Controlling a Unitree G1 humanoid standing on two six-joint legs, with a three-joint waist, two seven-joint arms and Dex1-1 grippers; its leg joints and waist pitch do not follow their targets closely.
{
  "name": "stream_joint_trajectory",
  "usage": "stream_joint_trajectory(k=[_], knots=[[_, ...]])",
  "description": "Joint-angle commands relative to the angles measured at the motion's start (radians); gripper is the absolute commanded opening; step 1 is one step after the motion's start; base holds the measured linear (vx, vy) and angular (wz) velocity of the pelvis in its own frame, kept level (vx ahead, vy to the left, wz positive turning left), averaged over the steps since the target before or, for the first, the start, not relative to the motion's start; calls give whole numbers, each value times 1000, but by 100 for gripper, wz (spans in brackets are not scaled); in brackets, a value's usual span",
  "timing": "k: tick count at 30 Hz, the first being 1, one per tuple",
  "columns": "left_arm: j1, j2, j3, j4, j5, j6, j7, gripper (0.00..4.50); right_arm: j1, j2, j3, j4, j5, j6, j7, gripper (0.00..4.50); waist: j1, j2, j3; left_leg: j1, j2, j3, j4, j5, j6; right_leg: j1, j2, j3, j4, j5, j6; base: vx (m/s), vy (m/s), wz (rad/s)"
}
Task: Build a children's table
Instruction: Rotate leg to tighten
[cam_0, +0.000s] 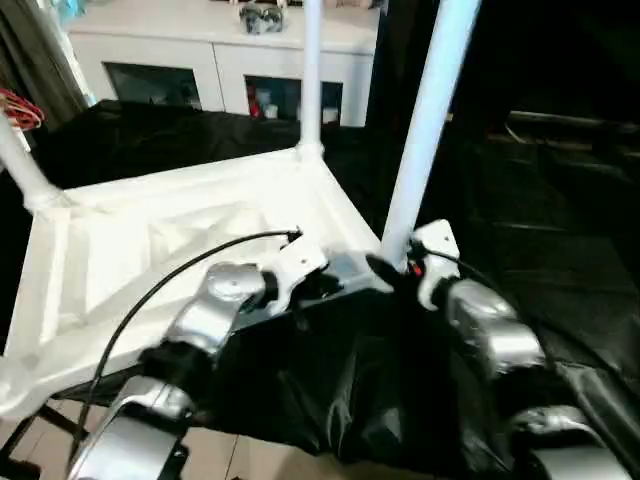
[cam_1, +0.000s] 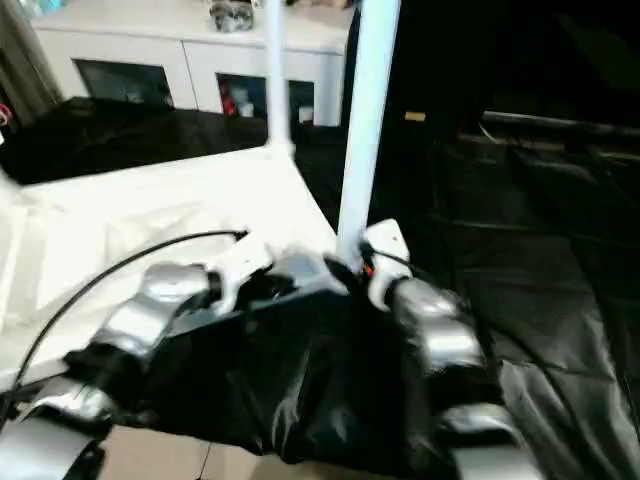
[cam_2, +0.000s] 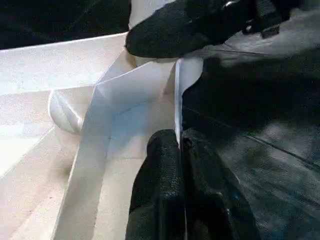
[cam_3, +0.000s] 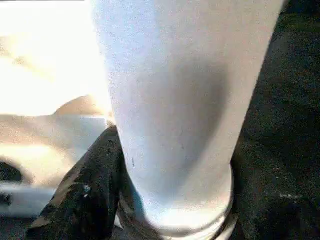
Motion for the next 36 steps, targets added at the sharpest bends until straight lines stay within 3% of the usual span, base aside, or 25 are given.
stream_joint_trajectory(k=[1,2,4,8,13,15,18,20,25,27,28,34,36], knots=[[-38,-66,-48,14,17,-12,42,0,-23,101,99,39,-31,-44,39,299,-3,-2,-60,18,38,-26,-77,-316,-5,28,-64,36,-89,-369,-186,0,0,0],[-38,-66,-48,14,17,-12,42,0,-23,101,99,39,-30,-44,39,334,-3,-1,-60,17,38,-26,-78,-315,-1,29,-63,36,-88,-357,-189,0,0,0],[-28,-56,-51,1,13,-26,18,0,-25,93,86,28,2,-28,96,334,-2,-1,-60,17,38,-24,-77,-312,5,30,-62,37,-86,-337,-195,0,0,0],[-12,-35,-49,-18,-10,-50,-45,0,-23,50,87,14,12,-21,171,383,-2,1,-62,13,39,-23,-76,-292,18,35,-63,37,-81,-284,-212,0,0,0],[19,13,-51,-60,-47,-79,-161,0,-3,-43,117,-23,22,-43,342,383,-1,1,-70,8,39,-22,-70,-230,44,47,-62,35,-67,-169,-245,0,0,0],[28,34,-47,-71,-56,-86,-193,0,6,-80,124,-40,30,-44,415,383,2,3,-74,9,39,-17,-63,-167,74,48,-60,36,-55,-60,-279,0,0,0],[47,82,-42,-94,-80,-105,-275,0,30,-143,131,-94,67,-30,572,383,14,3,-75,7,44,-13,-59,-138,108,52,-58,31,-47,-6,-302,0,0,0],[57,113,-40,-110,-97,-106,-322,0,43,-177,136,-118,80,-37,658,383,18,4,-72,8,46,-12,-60,-156,111,48,-59,30,-49,-31,-303,0,0,0],[69,156,-35,-134,-122,-97,-390,0,66,-230,168,-160,97,-8,785,339,22,1,-63,16,49,-15,-70,-247,54,41,-60,32,-66,-216,-267,0,0,0],[71,161,-34,-137,-126,-96,-404,0,71,-239,177,-173,101,3,807,339,25,2,-63,17,49,-15,-71,-247,46,39,-60,34,-66,-222,-260,0,0,0],[72,168,-33,-142,-133,-93,-421,0,80,-254,195,-197,106,21,842,318,25,0,-64,15,49,-16,-71,-240,44,41,-61,34,-64,-214,-259,0,0,0],[69,179,-38,-141,-142,-92,-445,0,89,-265,211,-215,100,25,877,280,30,-2,-68,13,46,-14,-66,-191,59,42,-61,34,-57,-151,-270,0,0,0],[68,173,-38,-142,-140,-91,-440,0,90,-263,210,-218,104,31,884,272,31,-7,-68,13,47,-13,-65,-183,64,42,-62,34,-57,-159,-269,0,0,0]])
